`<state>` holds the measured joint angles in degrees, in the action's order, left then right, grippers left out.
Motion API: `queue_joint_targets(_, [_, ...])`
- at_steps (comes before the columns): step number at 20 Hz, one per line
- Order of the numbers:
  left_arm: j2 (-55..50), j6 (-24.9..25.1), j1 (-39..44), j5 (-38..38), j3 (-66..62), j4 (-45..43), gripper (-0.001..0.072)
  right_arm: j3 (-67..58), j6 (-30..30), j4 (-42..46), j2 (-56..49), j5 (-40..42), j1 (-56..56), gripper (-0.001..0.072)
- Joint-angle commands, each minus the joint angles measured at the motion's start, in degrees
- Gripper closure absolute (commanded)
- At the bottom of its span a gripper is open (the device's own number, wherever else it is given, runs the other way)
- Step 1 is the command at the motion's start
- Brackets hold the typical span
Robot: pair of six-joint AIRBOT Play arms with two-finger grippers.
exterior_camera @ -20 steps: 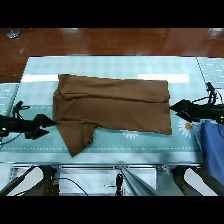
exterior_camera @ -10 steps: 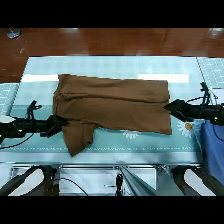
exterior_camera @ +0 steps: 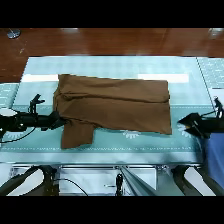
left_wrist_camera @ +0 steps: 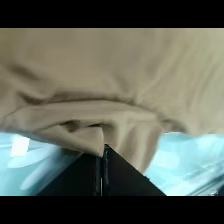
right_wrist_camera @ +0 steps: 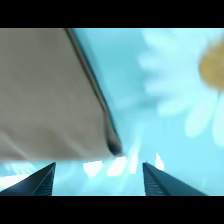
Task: Fold the shirts.
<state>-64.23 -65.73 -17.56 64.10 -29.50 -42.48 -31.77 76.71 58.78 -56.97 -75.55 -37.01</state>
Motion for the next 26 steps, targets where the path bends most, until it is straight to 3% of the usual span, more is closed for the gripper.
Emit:
queue_joint_targets(1, [0.09,0.17,0.2,0.9,-1.03,2.64,0.0672,4.7,1.68,3.82,0.46,-1.03,2.43,0.0084])
queue_joint_targets(7, [0.07,0.59,0.46,0.59,-1.03,2.64,0.0672,5.2,1.73,0.15,-3.13,3.06,9.97,0.0084])
queue_joint_targets(13, [0.07,0.59,0.44,0.55,-1.03,2.64,0.0672,4.33,0.87,-9.99,-8.85,15.47,15.13,0.0105])
queue_joint_targets(14, [0.07,0.59,0.46,0.46,-1.03,2.64,0.0672,4.22,1.05,-10.32,-9.75,15.72,15.82,0.0167])
queue_joint_targets(15, [0.07,0.59,0.44,0.44,-1.05,2.64,0.0672,4.2,0.63,-10.54,-10.62,15.67,16.17,0.0359])
queue_joint_targets(16, [0.07,0.59,0.44,0.48,-1.18,2.64,0.0672,4.2,-1.07,-10.71,-10.84,15.26,16.13,0.069])
queue_joint_targets(22, [0.0,0.5,-0.02,2.93,-9.42,2.64,0.0672,-5.2,-0.96,-9.88,-9.97,12.33,16.13,0.0692])
queue_joint_targets(26, [-2.25,-2.01,1.81,-5.4,-17.2,2.6,0.0672,-16.92,-0.37,-11.67,-14.38,11.21,16.17,0.0691])
